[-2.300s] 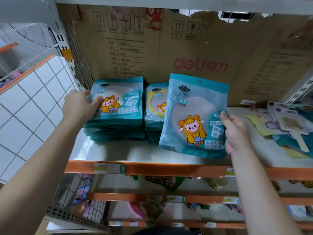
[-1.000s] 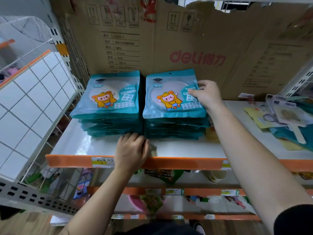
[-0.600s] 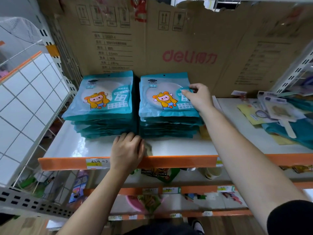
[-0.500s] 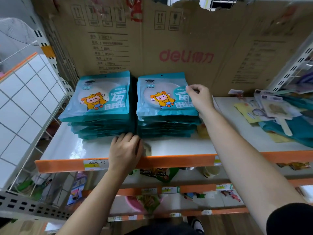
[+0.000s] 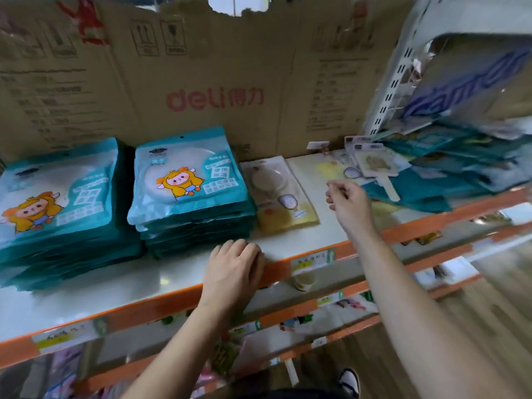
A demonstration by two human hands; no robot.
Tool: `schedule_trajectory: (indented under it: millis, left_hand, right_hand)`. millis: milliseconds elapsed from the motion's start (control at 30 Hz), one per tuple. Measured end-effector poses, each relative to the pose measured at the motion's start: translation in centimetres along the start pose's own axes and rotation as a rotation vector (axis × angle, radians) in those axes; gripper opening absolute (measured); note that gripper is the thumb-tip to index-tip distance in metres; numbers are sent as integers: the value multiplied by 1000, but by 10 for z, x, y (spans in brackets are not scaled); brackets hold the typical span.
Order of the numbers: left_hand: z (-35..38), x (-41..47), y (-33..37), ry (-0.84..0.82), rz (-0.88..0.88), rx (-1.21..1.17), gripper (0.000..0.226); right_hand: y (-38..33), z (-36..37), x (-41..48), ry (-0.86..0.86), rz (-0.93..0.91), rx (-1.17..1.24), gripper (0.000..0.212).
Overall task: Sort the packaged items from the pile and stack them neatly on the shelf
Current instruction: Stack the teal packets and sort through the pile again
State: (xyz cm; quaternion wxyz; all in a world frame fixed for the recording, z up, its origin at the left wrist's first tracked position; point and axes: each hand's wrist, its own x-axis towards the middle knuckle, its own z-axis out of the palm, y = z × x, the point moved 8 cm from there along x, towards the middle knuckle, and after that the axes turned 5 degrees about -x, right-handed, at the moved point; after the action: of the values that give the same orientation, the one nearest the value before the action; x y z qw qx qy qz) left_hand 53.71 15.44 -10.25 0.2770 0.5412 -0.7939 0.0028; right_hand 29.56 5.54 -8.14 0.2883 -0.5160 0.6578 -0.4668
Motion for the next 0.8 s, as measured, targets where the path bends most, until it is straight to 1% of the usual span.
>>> schedule_trajectory:
  millis: [133, 233, 333, 433, 633, 800]
  left_hand:
    - [27, 37, 49, -41, 14, -35, 27]
    - [54, 69, 87, -69, -2, -40, 30]
    - [75, 99, 125, -50, -13, -92, 32]
    - [92, 123, 153, -21, -38, -111, 32]
    - [122, 144, 177, -5, -182, -124, 34]
    - [128, 154, 183, -36, -231, -91, 38]
  right_hand:
    - [25, -54, 20, 20, 3, -39, 12]
    - [44, -97, 39, 43, 6, -55, 17]
    - [60, -136, 58, 18, 6, -42, 18]
    - [77, -167, 74, -38, 11, -31, 11]
    - [106, -204, 98, -142, 1, -67, 12]
    - [119, -211, 111, -167, 31, 6, 15]
